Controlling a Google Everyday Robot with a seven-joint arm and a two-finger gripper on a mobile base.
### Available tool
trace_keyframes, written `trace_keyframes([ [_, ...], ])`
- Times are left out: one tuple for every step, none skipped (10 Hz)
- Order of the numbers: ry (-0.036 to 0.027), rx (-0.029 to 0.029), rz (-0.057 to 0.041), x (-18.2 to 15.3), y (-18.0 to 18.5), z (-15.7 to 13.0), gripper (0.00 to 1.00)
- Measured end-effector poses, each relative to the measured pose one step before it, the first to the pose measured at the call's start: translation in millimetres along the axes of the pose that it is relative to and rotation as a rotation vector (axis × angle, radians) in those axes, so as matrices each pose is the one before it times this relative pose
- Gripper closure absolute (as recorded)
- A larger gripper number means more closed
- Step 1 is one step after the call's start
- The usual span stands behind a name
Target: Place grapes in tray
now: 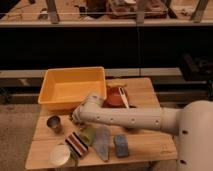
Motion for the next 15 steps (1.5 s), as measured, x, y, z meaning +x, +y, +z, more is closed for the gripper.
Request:
trace_keyframes([
  [0.01758, -0.00057, -0.00111, 5.46, -1.02, -14.07, 1.00],
  [0.02185, -0.00139, 0.00283, 7.40, 0.09, -16.92, 1.00],
  [0.02052, -0.00194, -0.00012, 8.55, 1.20, -18.02, 1.00],
  [0.01907, -0.00643, -0.00205, 10.33, 2.12, -19.97, 0.99],
  [0.00631, -0.02114, -0.00930, 11.01, 3.50, -18.57, 0.93],
  [-0.00997, -0.00750, 0.00091, 5.32, 0.50, -9.73, 0.85],
  [-0.01631, -0.01136, 0.00331, 6.81, 0.24, -7.84, 0.75],
  [-0.02900, -0.01084, 0.00857, 4.28, 0.26, -4.39, 0.63],
  [-0.02766, -0.00579, 0.00797, 0.33, 0.22, 1.32, 0.53],
  [-0.02056, -0.00239, 0.00663, -1.34, 0.67, 3.67, 0.44],
  [-0.02678, 0.00010, 0.00870, -5.05, 0.41, 8.69, 0.35],
  [-0.02796, -0.00047, 0.01354, -9.05, 1.00, 16.35, 0.28],
  [-0.01702, -0.00130, 0.01053, -9.00, 1.08, 17.24, 0.27],
  [-0.01325, -0.00039, 0.00983, -9.74, 0.92, 18.63, 0.27],
  [-0.01486, -0.00163, 0.01299, -11.33, 0.95, 23.98, 0.27],
])
